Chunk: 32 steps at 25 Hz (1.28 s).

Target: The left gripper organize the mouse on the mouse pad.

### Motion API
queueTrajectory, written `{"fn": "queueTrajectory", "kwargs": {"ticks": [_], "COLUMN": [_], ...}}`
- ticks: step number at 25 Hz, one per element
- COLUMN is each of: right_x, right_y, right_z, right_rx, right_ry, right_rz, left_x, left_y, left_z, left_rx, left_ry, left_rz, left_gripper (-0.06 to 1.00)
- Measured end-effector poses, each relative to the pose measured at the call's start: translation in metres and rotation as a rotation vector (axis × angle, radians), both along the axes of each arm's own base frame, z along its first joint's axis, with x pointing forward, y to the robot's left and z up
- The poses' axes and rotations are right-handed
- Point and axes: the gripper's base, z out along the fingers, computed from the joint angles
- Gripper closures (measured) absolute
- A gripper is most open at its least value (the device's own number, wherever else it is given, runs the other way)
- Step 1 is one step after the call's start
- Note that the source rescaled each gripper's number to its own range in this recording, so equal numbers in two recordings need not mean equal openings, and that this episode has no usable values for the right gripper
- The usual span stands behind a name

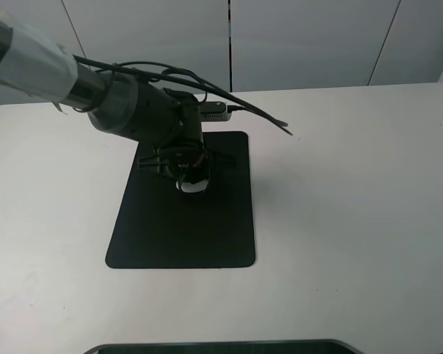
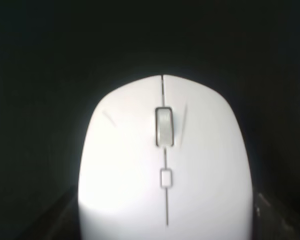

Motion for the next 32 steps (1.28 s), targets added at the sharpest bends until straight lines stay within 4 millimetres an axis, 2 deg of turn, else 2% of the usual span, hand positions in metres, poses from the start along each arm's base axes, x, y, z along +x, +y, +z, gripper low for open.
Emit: {"fn": "queueTrajectory", "kwargs": {"ticks": [13, 14, 15, 16, 17, 22, 32], "right_x": [0.0, 0.0, 0.0, 0.0, 0.0, 0.0, 0.0], "right_y": [0.0, 0.0, 0.0, 0.0, 0.0, 0.0, 0.0], "right_z": [0.0, 0.0, 0.0, 0.0, 0.0, 0.0, 0.0], "right_rx": [0.0, 0.0, 0.0, 0.0, 0.002, 0.002, 0.002], "right_ry": [0.0, 0.0, 0.0, 0.0, 0.0, 0.0, 0.0], "right_rz": [0.0, 0.0, 0.0, 0.0, -0.001, -0.001, -0.001], "left_x": [-0.0024, -0.0024, -0.0024, -0.0025, -0.0025, -0.0025, -0.0035], "left_y": [-0.0019, -0.0019, -0.0019, -0.002, -0.002, -0.002, -0.003], "left_z": [-0.0007, -0.0007, -0.0007, -0.0007, -0.0007, -0.0008, 0.0064], "left_rx": [-0.013, -0.013, -0.014, -0.015, -0.015, -0.015, -0.037], "left_ry": [0.009, 0.009, 0.009, 0.009, 0.009, 0.01, 0.015], "left_rz": [0.016, 0.017, 0.018, 0.019, 0.019, 0.02, 0.022], "left_gripper": [0.94, 0.76, 0.34, 0.14, 0.08, 0.02, 0.01]}}
